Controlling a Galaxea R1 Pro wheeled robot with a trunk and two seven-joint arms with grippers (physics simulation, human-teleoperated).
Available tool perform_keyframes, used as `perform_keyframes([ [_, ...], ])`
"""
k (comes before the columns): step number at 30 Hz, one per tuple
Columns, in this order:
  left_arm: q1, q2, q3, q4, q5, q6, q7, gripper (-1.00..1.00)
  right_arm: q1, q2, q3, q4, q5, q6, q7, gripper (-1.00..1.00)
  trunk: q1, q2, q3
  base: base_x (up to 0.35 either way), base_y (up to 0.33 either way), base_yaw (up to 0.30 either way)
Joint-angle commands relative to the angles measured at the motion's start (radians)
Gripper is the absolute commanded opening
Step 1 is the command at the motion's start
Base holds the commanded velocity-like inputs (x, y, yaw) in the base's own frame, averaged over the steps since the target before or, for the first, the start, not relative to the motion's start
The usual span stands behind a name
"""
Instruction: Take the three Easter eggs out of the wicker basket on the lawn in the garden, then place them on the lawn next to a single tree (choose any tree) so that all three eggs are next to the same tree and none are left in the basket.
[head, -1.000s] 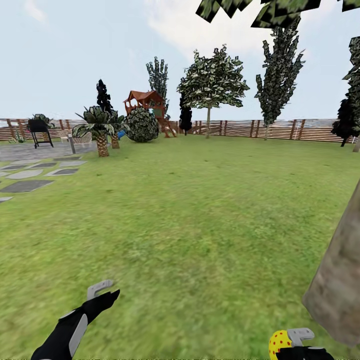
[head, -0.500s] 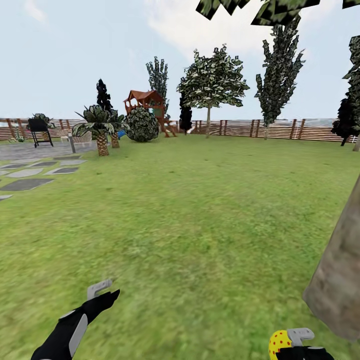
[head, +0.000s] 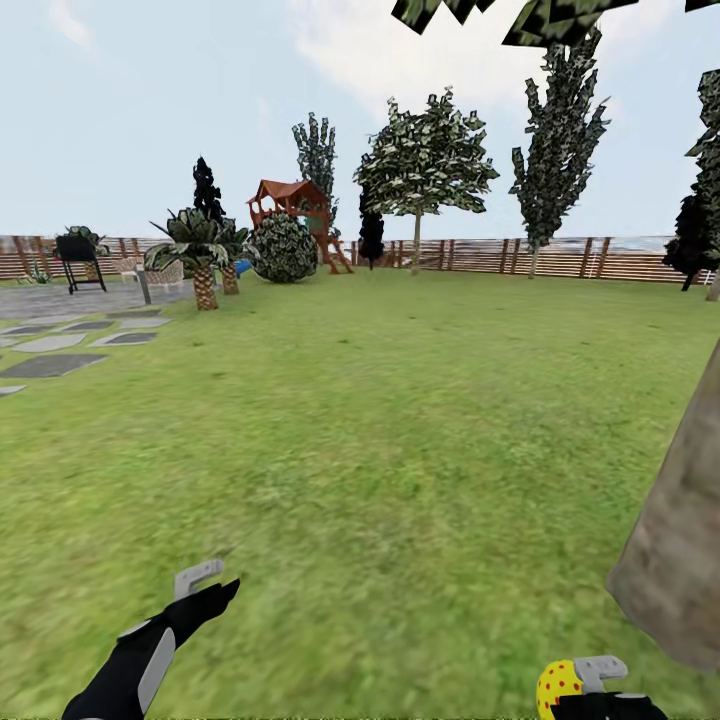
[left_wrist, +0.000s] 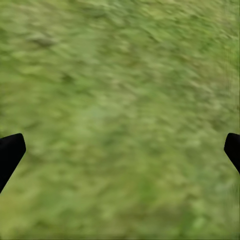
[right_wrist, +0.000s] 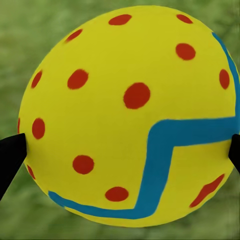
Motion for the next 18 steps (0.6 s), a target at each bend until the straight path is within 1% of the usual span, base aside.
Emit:
perform_keyframes([
  [1,-0.001,-0.001,0.004,-0.001,0.008,0.009,-0.005,1.00,0.000,0.000,0.001,-0.002,0.002,0.005,0.004,-1.00,0.004,-0.008,-0.004,0.000,0.000,0.000],
  [7,-0.001,-0.001,0.004,-0.001,0.007,0.009,-0.005,1.00,0.000,0.000,0.001,-0.002,0.002,0.005,0.004,-1.00,0.025,-0.046,-0.023,0.000,0.000,0.000],
  [18,-0.001,-0.001,0.003,-0.001,0.006,0.009,-0.005,1.00,0.000,0.000,0.001,-0.002,0.002,0.005,0.004,-1.00,0.030,-0.049,-0.066,0.000,0.000,0.000],
])
